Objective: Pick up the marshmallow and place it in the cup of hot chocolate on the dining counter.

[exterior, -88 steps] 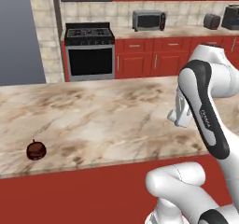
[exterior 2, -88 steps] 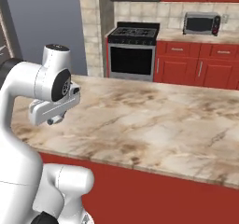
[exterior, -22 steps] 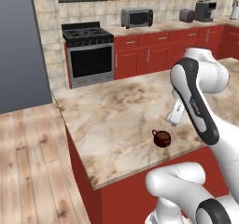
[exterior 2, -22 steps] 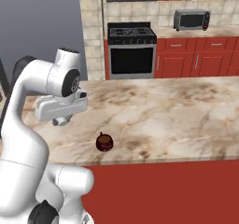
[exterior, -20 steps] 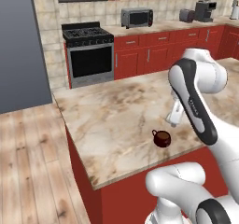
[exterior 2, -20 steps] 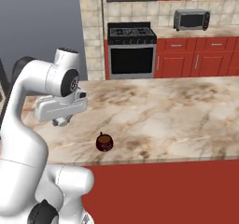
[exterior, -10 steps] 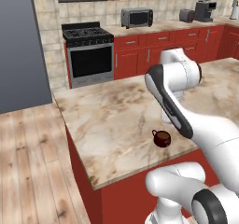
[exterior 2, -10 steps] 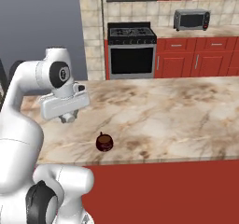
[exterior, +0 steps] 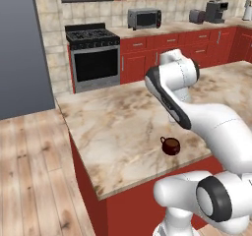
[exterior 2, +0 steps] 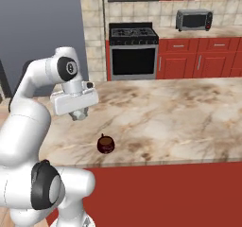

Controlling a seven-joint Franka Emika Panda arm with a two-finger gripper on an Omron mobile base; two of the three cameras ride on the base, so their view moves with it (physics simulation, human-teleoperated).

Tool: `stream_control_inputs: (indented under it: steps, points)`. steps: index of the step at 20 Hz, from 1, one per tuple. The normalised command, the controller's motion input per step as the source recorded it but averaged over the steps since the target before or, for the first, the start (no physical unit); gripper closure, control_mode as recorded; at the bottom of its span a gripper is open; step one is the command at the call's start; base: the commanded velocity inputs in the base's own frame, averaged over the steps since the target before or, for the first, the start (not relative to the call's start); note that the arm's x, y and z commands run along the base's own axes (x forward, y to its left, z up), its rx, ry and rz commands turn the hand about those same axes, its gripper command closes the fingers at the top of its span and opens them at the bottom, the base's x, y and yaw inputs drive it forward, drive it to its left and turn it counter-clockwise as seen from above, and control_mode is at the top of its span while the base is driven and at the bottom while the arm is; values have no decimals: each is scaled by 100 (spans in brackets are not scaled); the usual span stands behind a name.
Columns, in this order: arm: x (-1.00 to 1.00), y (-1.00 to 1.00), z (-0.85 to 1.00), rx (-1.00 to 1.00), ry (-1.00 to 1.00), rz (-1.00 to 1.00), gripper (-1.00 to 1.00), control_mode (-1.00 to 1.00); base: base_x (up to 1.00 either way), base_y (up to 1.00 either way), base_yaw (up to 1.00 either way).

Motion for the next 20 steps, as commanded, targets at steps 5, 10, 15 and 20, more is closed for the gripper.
stream_control_inputs:
  steps: [5, 10, 15, 20]
  points:
    - [15, -3, -34, 2, -5, 0, 100, -100, 0, 0, 0]
    - [17, -6, -21, 7, -5, 0, 100, -100, 0, 0, 0]
    - [27, -25, -21, 8, 0, 0, 100, -100, 0, 0, 0]
    - [37, -28, -31, 4, 0, 0, 100, -100, 0, 0, 0]
